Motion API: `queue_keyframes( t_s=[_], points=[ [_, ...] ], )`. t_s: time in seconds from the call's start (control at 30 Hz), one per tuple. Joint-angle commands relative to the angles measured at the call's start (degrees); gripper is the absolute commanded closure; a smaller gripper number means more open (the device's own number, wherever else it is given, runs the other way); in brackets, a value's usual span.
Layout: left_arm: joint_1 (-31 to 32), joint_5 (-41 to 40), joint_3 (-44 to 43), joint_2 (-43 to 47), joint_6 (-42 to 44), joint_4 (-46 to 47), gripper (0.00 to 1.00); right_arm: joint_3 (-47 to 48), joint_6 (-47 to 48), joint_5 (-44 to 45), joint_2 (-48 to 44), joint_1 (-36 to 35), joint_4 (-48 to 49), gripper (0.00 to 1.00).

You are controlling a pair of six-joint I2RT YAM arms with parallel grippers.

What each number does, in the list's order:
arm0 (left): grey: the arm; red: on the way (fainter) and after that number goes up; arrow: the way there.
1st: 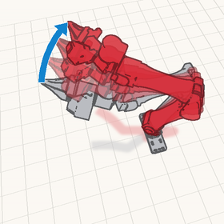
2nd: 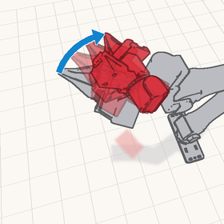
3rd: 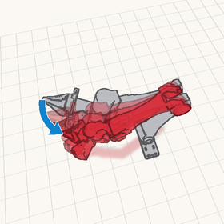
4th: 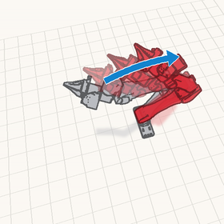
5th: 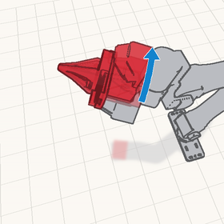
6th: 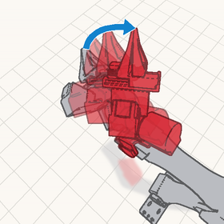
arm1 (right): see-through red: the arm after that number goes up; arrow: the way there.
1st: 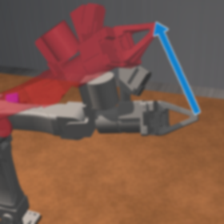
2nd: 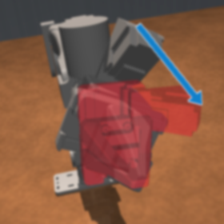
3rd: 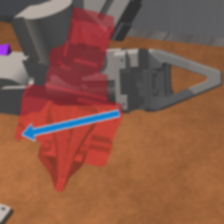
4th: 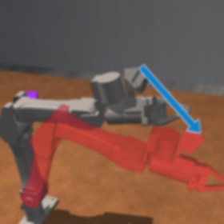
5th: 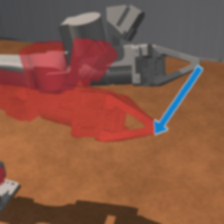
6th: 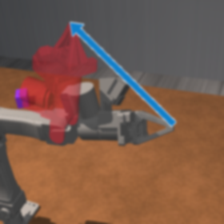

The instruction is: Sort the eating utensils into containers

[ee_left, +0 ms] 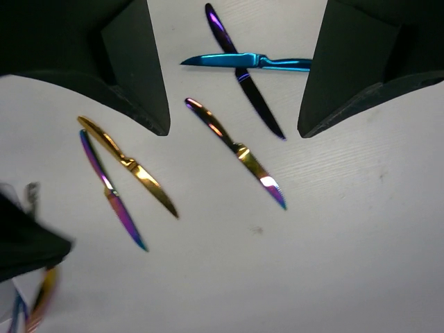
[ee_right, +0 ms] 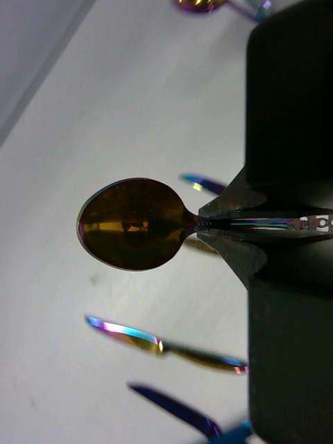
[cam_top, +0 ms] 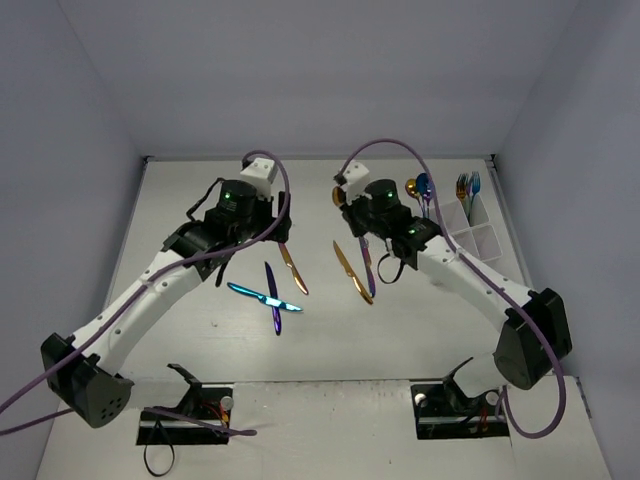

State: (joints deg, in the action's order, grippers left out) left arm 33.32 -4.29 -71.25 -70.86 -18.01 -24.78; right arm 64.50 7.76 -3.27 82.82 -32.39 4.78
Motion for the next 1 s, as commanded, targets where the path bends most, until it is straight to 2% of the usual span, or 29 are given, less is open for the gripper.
queue_keyframes(
  t_s=[0.0, 0.13, 0.27, 0.53, 0.97],
  points=[
    [-3.9, -4.6, 7.3, 6.6, 0.2, 1.5, 0.28, -2.6, 0.4, 8.0, -5.2, 9.2, 11.0, 1.0],
    [-7.1, -4.3, 17.7, 13.1, 1.5, 2.9, 0.28, -6.9, -0.8, 10.8, -5.0, 15.2, 20.0, 1.0],
    [-9.9, -3.7, 23.5, 18.5, 2.8, 4.8, 0.28, -8.9, -2.4, 11.6, -2.0, 19.9, 27.6, 1.0],
    [-10.4, -3.0, 24.8, 16.9, 3.8, 8.2, 0.28, -9.9, -3.7, 12.2, 4.7, 24.8, 34.8, 1.0],
    [-10.6, -0.8, 24.9, 14.3, 3.1, 9.5, 0.28, -15.6, -3.8, 12.1, 9.4, 27.0, 41.1, 0.99]
  ],
)
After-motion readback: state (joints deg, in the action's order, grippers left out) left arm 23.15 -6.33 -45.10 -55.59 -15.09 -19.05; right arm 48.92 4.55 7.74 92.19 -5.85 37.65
